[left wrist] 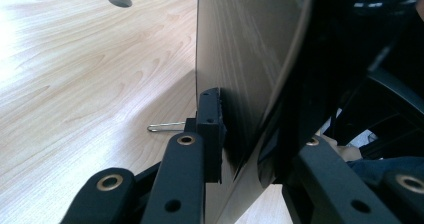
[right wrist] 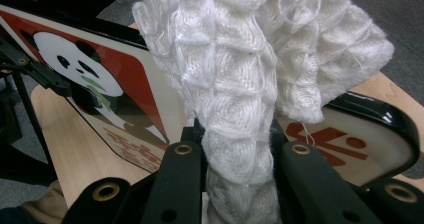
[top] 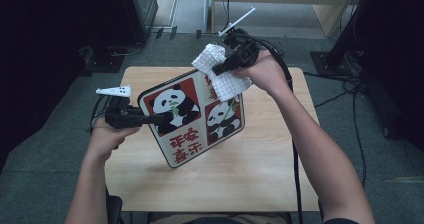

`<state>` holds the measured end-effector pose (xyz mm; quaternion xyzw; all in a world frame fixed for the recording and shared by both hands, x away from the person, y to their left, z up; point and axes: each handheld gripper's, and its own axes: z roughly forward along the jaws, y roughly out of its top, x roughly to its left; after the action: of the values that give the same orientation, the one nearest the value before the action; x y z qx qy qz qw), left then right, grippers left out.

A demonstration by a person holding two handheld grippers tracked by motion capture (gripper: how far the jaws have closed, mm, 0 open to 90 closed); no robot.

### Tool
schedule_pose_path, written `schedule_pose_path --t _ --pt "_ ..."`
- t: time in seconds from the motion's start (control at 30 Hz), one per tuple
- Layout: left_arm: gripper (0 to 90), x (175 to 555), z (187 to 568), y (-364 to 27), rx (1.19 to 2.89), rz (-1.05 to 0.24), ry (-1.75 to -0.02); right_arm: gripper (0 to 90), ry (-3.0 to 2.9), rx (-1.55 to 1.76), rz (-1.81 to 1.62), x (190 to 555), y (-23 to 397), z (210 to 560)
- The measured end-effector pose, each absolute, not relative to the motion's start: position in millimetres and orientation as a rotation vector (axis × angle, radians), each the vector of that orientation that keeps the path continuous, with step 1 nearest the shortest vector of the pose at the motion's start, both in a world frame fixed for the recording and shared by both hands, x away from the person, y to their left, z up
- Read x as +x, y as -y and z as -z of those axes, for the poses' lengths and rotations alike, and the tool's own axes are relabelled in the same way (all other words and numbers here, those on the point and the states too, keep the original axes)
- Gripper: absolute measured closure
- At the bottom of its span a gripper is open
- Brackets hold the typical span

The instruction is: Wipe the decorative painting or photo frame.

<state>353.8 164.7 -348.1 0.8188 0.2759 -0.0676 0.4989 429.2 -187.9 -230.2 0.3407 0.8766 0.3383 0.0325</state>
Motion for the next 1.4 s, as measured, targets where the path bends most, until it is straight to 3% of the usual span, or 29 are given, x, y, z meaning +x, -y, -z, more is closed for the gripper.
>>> schedule_pose_path --t 1.4 --pt "76.6 353.4 347.3 -164.4 1.986 0.167 -0.684 77.7 -2.723 1.046 -1.119 414.5 194.4 281.5"
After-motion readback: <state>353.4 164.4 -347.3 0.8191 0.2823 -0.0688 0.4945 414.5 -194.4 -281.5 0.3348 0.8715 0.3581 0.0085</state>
